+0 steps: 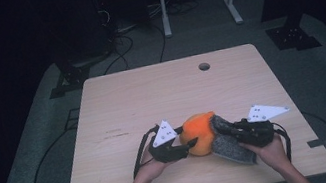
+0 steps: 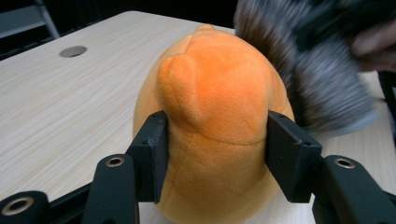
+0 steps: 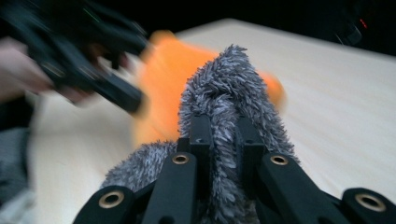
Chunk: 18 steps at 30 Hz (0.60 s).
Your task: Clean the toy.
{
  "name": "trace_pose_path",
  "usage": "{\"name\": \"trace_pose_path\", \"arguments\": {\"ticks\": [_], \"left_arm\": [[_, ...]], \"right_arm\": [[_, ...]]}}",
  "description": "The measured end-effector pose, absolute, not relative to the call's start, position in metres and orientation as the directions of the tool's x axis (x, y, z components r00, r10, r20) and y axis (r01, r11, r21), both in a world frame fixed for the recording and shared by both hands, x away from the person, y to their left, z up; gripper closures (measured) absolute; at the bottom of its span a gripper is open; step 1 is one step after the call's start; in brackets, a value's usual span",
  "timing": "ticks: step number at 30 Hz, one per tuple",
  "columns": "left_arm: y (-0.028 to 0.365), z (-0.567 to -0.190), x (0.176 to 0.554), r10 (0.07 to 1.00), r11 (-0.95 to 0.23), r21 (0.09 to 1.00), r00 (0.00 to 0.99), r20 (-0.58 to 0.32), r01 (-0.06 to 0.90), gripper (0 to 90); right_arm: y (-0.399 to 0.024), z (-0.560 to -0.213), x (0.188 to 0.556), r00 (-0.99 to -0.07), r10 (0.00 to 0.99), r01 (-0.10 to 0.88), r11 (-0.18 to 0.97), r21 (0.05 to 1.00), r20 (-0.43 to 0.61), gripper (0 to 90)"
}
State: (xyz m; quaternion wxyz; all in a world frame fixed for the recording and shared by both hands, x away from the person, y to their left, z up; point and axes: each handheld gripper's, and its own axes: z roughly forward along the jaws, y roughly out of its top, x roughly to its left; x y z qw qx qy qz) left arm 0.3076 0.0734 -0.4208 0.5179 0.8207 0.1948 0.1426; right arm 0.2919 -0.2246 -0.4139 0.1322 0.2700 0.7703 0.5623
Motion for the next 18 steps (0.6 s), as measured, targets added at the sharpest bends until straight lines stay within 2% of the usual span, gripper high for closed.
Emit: {"name": "trace_pose_path", "arguments": {"ticks": [3, 4, 7, 8, 12, 15, 18], "left_arm": [[0.071, -0.420, 0.304, 0.438, -0.397, 0.907, 0.897, 0.051, 0.142, 42.5], [0.071, -0.420, 0.303, 0.439, -0.393, 0.909, 0.897, 0.052, 0.140, 38.1], [0.068, -0.422, 0.308, 0.484, -0.384, 0.900, 0.875, 0.005, 0.207, 16.4], [0.067, -0.424, 0.309, 0.478, -0.380, 0.897, 0.878, -0.018, 0.225, 15.8], [0.066, -0.429, 0.303, 0.462, -0.380, 0.906, 0.887, 0.013, 0.184, 36.5], [0.063, -0.430, 0.298, 0.448, -0.406, 0.900, 0.893, 0.045, 0.158, 41.7], [0.060, -0.431, 0.293, 0.413, -0.438, 0.891, 0.907, 0.083, 0.118, 42.7]], "right_arm": [[-0.215, -0.407, 0.287, -0.847, 0.527, 0.228, 0.240, 0.944, 0.070, 80.2], [-0.212, -0.408, 0.287, -0.846, 0.530, 0.238, 0.261, 0.936, 0.068, 80.2], [-0.207, -0.413, 0.285, -0.855, 0.514, 0.242, 0.288, 0.927, 0.063, 80.3], [-0.205, -0.412, 0.283, -0.865, 0.498, 0.240, 0.295, 0.925, 0.066, 80.2], [-0.203, -0.408, 0.282, -0.871, 0.490, 0.216, 0.327, 0.920, 0.030, 80.3], [-0.212, -0.409, 0.288, -0.854, 0.516, 0.247, 0.304, 0.920, 0.059, 80.3], [-0.223, -0.408, 0.293, -0.817, 0.573, 0.278, 0.288, 0.916, 0.068, 80.3]]}}
